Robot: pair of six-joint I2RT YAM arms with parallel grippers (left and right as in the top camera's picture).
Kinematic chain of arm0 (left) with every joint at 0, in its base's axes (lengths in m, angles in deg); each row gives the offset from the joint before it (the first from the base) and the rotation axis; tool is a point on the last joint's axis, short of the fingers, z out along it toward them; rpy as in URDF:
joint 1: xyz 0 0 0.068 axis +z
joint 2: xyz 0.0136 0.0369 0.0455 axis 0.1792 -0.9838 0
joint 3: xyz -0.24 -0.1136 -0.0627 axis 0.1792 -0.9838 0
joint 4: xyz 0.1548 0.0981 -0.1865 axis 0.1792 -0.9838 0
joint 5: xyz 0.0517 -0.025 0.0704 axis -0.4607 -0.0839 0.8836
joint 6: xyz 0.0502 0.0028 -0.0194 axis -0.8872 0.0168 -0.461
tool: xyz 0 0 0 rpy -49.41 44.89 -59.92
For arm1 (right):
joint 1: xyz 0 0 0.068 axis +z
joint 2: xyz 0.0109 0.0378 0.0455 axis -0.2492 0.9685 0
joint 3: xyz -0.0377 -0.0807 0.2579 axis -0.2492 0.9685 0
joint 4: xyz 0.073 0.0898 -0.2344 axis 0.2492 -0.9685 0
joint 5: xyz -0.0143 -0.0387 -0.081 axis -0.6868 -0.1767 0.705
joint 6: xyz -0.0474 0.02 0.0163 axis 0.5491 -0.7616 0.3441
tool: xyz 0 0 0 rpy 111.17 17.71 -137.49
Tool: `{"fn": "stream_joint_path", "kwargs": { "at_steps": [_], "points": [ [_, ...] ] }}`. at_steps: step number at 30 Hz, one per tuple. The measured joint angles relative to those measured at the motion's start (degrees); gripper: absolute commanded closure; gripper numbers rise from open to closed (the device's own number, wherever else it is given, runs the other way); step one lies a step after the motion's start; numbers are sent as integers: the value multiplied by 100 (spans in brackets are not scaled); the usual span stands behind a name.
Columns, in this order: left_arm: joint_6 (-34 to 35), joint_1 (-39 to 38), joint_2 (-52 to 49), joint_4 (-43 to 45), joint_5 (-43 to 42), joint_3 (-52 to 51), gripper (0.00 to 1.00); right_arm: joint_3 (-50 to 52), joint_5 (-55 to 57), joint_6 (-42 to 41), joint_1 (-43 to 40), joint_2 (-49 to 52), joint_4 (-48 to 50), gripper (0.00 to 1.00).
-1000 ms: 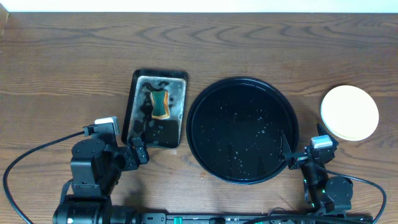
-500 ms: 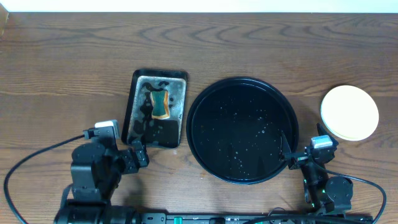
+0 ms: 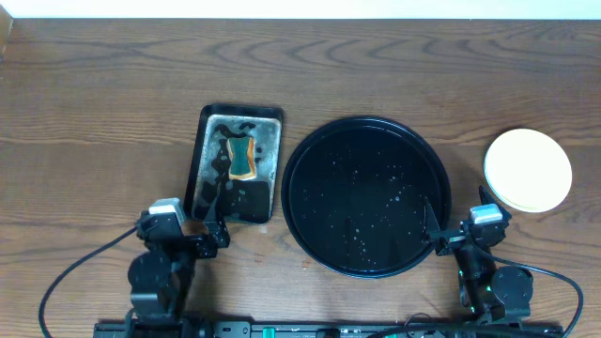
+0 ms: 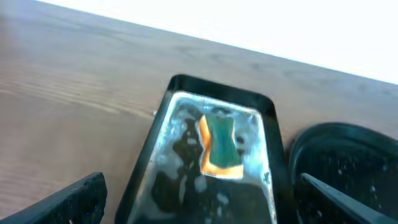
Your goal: Clean dirty plates on tray and stack at the side
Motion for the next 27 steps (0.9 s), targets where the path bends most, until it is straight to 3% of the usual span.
{"fn": "stream_joint_path", "kwargs": {
  "at_steps": [10, 15, 27],
  "points": [
    [-48, 17, 575, 2208, 31, -1069, 4, 0, 2, 0, 0, 0, -2, 1],
    [-212, 22, 577, 1735, 31, -1093, 4, 0, 2, 0, 0, -2, -4, 1],
    [-304, 33, 570, 1709, 68, -1088, 4, 0, 2, 0, 0, -2, -2, 1]
  ]
}}
